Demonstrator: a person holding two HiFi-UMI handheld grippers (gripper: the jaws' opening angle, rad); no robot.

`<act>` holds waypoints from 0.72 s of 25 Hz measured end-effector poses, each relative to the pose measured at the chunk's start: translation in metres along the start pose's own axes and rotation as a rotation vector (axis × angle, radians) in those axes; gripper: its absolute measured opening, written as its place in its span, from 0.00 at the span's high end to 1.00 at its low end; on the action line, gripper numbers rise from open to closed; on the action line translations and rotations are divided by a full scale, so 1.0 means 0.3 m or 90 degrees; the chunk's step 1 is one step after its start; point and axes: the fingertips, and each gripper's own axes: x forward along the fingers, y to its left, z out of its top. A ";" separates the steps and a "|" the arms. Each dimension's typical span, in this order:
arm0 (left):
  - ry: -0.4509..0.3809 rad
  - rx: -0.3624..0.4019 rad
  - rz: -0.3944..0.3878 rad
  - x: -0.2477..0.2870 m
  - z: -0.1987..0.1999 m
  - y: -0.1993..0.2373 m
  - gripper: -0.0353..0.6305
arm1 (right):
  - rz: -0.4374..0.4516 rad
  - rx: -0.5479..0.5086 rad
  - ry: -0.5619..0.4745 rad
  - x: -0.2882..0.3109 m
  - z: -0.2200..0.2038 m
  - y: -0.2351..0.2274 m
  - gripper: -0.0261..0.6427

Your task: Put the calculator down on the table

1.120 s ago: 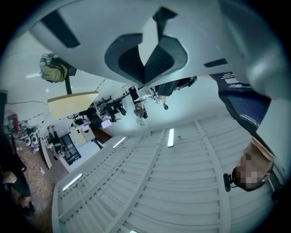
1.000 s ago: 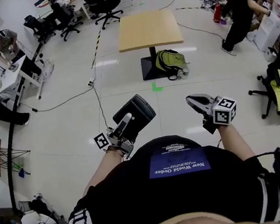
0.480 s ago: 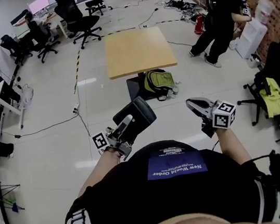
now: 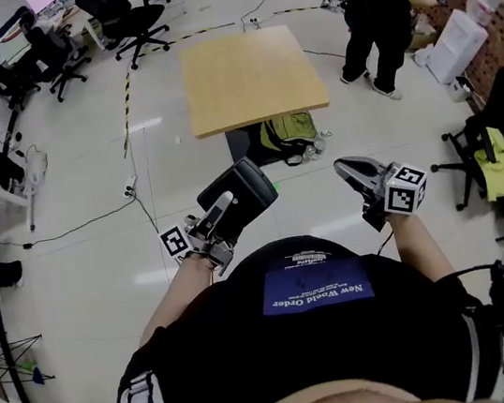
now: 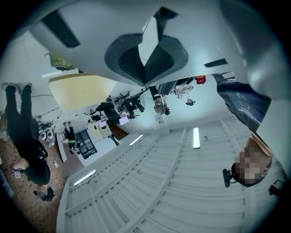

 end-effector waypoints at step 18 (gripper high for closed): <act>-0.107 0.100 0.106 0.439 0.197 0.251 0.80 | 0.178 -0.030 0.032 0.215 0.275 -0.596 0.99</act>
